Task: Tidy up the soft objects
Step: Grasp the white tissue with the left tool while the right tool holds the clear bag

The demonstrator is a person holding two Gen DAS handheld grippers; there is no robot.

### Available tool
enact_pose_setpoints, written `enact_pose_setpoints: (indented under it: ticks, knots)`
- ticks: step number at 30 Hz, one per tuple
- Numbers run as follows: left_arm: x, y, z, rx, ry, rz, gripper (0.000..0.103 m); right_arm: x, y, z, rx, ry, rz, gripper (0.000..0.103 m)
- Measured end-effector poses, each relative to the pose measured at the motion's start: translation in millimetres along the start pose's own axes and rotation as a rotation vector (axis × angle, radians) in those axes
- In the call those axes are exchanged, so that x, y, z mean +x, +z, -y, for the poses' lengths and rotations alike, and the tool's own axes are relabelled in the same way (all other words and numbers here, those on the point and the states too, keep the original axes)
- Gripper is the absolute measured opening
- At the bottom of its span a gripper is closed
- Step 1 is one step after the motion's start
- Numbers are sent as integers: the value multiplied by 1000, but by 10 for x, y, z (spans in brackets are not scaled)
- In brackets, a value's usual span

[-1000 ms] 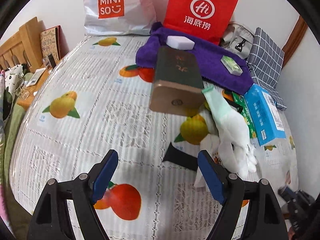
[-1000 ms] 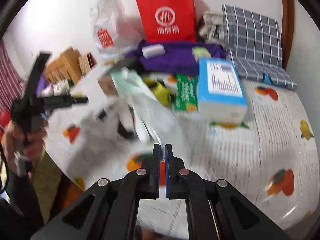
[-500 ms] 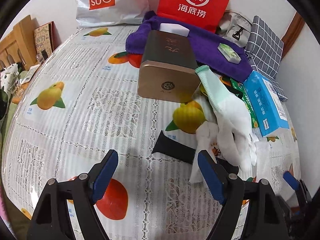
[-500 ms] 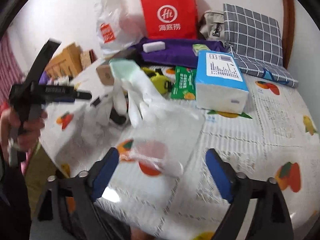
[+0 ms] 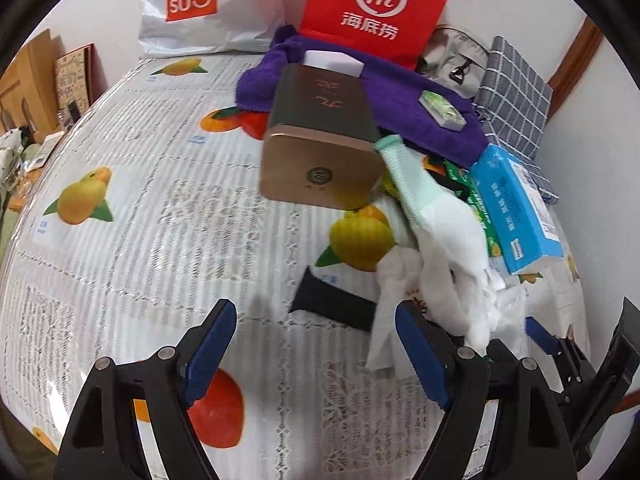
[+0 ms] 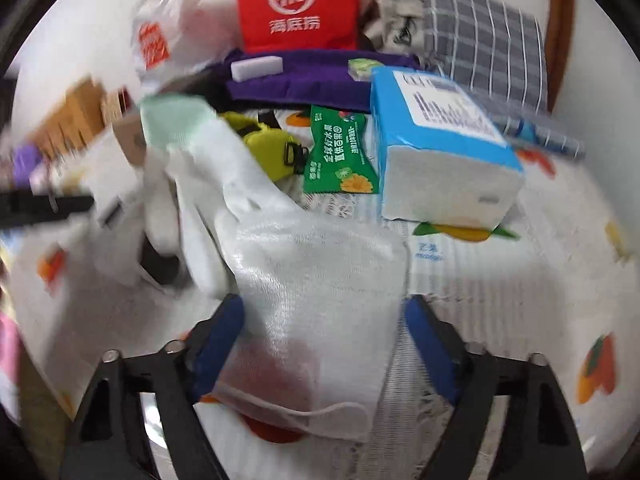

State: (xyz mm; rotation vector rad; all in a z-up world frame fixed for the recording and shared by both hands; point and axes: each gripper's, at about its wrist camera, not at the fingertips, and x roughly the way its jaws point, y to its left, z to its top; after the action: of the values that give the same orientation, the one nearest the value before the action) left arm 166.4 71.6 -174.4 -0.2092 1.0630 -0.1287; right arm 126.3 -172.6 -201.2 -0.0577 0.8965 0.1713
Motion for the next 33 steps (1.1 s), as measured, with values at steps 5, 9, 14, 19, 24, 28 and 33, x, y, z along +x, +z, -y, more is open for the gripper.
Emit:
enact_pose_setpoints:
  ticks: [5, 9, 14, 19, 24, 28, 33]
  knots:
    - [42, -21, 133, 47, 0, 5, 81, -89, -40, 164, 11, -2, 5, 24]
    - [84, -18, 239, 104, 57, 25, 81, -128, -78, 372, 55, 22, -4, 12]
    - [177, 15, 367, 157, 127, 42, 79, -162, -129, 601, 92, -5, 4, 12]
    - [334, 57, 576, 256, 159, 38, 77, -169, -150, 734, 116, 6, 13, 12]
    - [452, 65, 663, 263, 148, 42, 38, -167, -146, 833, 175, 66, 8, 12]
    - [418, 87, 600, 219, 125, 42, 24, -164, -144, 887, 199, 99, 6, 12]
    - [332, 74, 450, 171, 116, 40, 23, -160, -137, 847, 184, 83, 3, 12]
